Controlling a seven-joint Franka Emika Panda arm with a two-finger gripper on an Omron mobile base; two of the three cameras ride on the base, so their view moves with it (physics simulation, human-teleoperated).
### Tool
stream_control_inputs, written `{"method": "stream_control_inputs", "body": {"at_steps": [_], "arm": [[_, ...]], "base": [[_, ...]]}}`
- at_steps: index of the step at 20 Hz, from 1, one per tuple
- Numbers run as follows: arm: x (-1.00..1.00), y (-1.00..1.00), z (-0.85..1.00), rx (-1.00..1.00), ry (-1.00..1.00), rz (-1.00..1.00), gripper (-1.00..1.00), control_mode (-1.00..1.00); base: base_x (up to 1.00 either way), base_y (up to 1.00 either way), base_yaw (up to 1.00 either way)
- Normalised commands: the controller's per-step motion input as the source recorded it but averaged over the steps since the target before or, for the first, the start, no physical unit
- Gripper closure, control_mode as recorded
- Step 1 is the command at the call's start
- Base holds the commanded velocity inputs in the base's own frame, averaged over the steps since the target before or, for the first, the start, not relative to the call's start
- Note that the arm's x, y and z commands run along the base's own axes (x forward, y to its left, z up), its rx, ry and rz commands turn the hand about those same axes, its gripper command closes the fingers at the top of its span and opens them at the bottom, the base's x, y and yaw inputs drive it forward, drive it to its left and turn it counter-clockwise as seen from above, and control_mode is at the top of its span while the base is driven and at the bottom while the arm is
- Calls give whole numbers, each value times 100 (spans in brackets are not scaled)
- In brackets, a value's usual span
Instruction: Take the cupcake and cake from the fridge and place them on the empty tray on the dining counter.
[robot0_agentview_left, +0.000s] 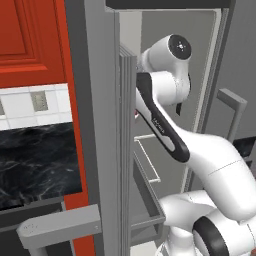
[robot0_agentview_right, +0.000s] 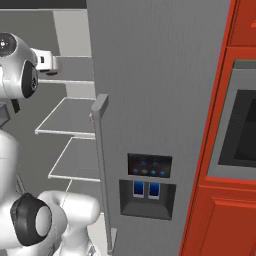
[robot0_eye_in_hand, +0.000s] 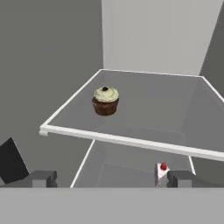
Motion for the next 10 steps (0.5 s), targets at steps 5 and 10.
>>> {"method": "stream_control_inputs", "body": {"at_steps": [5, 10], "arm": [[22, 30, 0, 2, 11, 0, -100, -100], [38, 10, 0, 1, 8, 5, -100, -100]], "base": [[0, 0, 0], [0, 0, 0]]}}
